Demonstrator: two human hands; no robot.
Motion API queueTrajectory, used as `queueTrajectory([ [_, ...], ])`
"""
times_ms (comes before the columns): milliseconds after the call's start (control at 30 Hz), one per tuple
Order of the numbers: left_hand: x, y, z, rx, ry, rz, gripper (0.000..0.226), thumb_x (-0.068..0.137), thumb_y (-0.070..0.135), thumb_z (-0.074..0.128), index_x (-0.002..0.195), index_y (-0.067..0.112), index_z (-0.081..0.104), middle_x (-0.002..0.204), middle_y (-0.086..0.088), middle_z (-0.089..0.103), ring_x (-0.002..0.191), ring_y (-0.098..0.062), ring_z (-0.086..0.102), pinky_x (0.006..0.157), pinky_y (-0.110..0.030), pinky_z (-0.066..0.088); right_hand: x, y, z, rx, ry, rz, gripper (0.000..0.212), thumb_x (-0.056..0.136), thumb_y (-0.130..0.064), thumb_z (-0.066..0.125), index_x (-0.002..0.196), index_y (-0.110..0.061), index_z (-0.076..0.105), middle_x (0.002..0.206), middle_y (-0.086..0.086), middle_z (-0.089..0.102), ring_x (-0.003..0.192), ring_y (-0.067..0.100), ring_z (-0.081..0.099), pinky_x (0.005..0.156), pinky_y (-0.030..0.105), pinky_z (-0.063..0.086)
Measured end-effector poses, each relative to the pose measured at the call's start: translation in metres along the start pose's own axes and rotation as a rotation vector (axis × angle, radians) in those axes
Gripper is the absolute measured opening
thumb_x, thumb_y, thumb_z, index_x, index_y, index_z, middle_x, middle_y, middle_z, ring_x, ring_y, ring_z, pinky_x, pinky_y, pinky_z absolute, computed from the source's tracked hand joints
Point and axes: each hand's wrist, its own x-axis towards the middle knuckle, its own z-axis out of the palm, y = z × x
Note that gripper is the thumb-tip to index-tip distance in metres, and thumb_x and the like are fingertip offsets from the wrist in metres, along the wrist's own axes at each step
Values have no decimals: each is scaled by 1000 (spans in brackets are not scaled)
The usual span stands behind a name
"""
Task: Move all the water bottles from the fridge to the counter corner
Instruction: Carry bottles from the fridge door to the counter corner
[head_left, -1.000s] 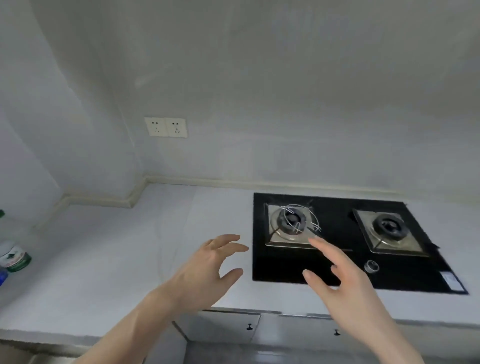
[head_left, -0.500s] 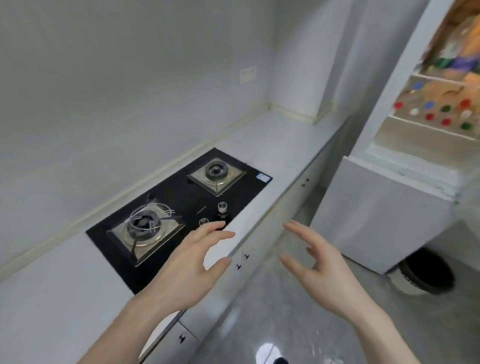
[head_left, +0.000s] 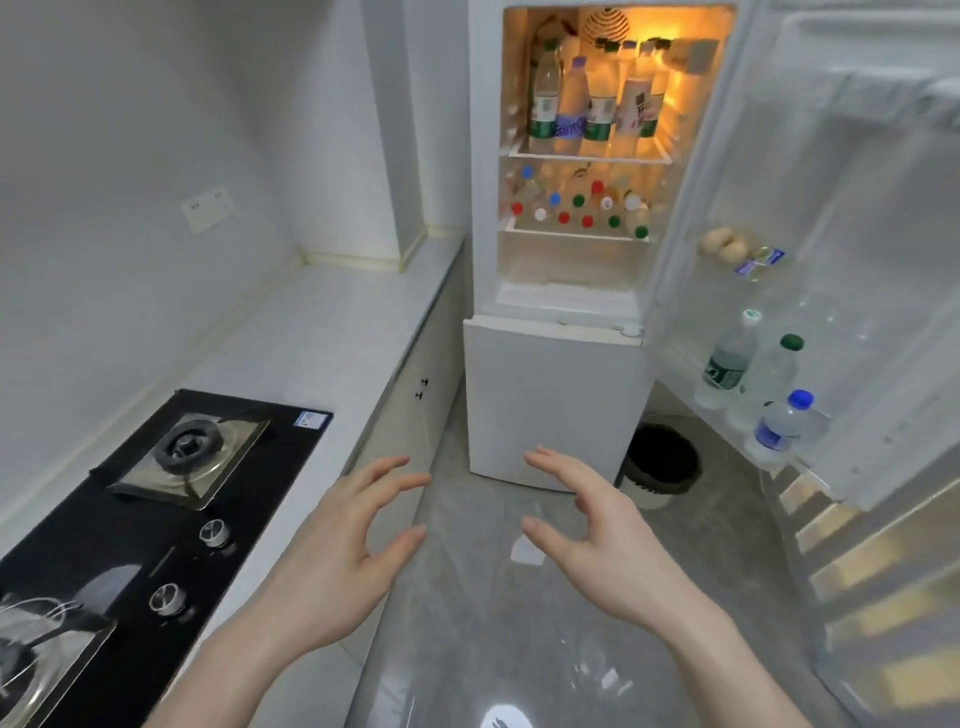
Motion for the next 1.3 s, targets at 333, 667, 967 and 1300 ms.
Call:
queueTrajectory([
  [333,126,71,82,-43,-98,168,42,95,46,64,134,55,51,151,40,29,132,5,43,90,-20,45,25,79,-111,-31,163,103,58,94,-43,71,144,-58,44,154,-40,34,144,-14,31,122,31,34],
  [667,245,105,139,-46,-263,342,40,96,51,59,135,55,49,151,42,27,142,11,30,110,-16,31,48,131,-173,-36,390,250,57,92,-32,76,139,-53,52,149,-34,46,136,-18,40,114,15,32],
  [967,367,115,170,-57,-414,488,42,97,50,60,137,50,49,153,37,28,140,9,32,110,-14,26,94,162,-213,-81,579,442,52,92,-35,76,134,-55,52,141,-35,49,123,-28,42,101,2,35],
  [1300,464,137,207,-95,-538,647,44,95,45,62,137,49,49,150,35,32,137,8,36,111,-20,33,133,193,-229,-111,684,586,57,92,-37,75,140,-53,49,142,-30,50,124,-10,50,107,27,44],
])
